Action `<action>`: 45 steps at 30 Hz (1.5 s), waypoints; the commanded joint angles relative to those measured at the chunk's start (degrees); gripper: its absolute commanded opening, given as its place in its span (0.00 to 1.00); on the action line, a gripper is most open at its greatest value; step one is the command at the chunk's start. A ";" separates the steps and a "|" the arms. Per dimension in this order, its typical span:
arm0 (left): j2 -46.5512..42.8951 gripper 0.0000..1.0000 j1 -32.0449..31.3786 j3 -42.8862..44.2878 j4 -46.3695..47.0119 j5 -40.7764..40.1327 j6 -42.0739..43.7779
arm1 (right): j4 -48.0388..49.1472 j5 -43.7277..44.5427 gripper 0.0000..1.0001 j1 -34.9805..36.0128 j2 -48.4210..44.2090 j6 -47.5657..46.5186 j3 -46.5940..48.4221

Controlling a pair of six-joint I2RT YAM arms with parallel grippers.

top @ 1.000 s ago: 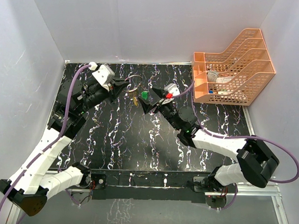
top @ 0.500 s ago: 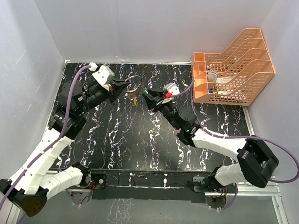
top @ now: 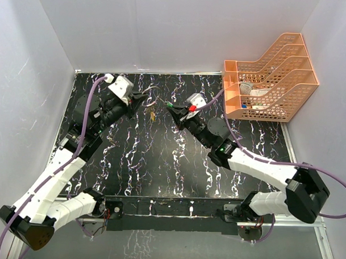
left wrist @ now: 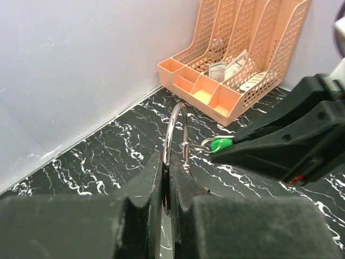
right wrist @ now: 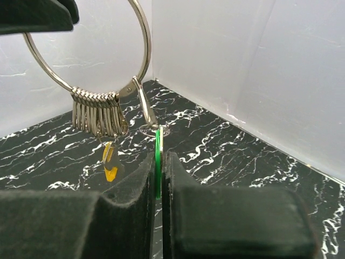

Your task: Remove the keys from the keyring

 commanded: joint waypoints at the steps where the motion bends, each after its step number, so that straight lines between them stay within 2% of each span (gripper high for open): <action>1: -0.63 0.06 -0.24 -0.48 2.98 -5.18 -0.14 | -8.67 1.61 0.00 -0.28 -5.31 -3.92 5.11; 4: 0.28 0.27 -0.21 -0.70 2.23 -6.08 0.02 | -20.43 3.53 0.00 -0.27 -5.83 -7.34 11.30; 5: 0.50 0.31 -0.24 -1.02 2.16 -6.05 0.11 | -24.75 4.19 0.00 -0.21 -5.65 -9.67 14.06; 8: 0.80 0.36 -0.24 -2.46 2.75 -5.61 0.23 | -35.49 5.01 0.00 -0.18 -4.82 -17.46 20.91; 11: 0.91 0.39 -0.25 -3.80 3.93 -6.10 -0.02 | -43.52 7.67 0.00 -0.12 -4.18 -20.57 26.77; 17: 1.16 0.42 -0.25 -6.50 8.14 -6.42 -0.16 | -51.99 8.17 0.00 0.19 -3.03 -26.83 33.12; 26: 2.01 0.51 -0.24 -11.08 23.96 -2.48 -1.97 | -53.07 7.07 0.00 0.53 -2.77 -30.43 33.67; 31: 4.59 0.51 -0.25 -9.19 26.02 1.08 -3.92 | -52.31 7.42 0.00 0.61 -3.14 -31.66 33.18; 40: 7.49 0.53 -0.20 -12.44 35.68 12.87 -9.03 | -49.23 7.71 0.00 0.75 -3.33 -33.71 31.61; 45: 8.28 0.54 -0.25 -14.09 40.51 13.25 -12.25 | -48.59 7.94 0.00 0.79 -3.22 -33.34 31.38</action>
